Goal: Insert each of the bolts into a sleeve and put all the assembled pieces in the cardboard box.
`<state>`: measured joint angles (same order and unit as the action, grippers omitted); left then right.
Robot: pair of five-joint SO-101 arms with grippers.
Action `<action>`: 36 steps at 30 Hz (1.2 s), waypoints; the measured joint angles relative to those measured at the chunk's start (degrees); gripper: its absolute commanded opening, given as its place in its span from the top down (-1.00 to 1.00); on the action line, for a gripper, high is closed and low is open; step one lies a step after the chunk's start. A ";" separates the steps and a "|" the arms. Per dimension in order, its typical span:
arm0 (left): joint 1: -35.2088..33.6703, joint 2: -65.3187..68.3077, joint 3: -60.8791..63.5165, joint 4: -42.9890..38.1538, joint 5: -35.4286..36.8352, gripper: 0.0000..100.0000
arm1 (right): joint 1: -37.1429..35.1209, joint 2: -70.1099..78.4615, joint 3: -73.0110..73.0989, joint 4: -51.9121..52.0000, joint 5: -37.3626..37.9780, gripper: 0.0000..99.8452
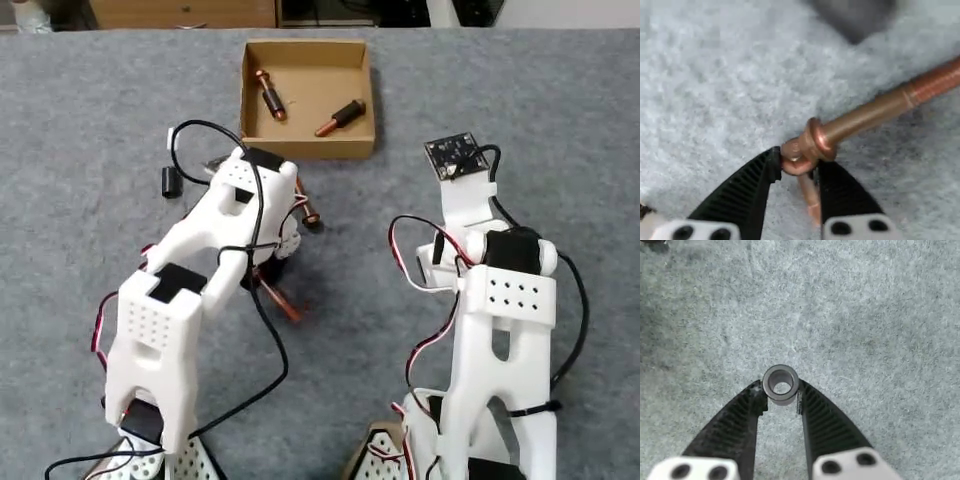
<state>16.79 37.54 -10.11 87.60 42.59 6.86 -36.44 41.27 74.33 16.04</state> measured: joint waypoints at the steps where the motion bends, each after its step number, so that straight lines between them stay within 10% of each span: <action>1: 0.00 0.09 -0.09 0.00 -0.44 0.96 | 0.00 0.00 0.00 0.00 0.00 1.00; 10: -0.18 1.05 -5.27 3.78 -10.37 0.97 | 0.00 0.00 0.00 0.00 0.00 1.00; 23: -3.08 1.93 -8.79 5.89 -47.56 0.97 | 0.00 0.00 0.00 0.00 0.00 1.00; 36: -12.57 2.11 -11.34 6.86 -61.89 0.96 | 0.00 0.00 0.00 0.00 0.09 1.00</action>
<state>4.22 39.65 -21.45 94.46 -19.30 6.86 -36.44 41.27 74.33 16.13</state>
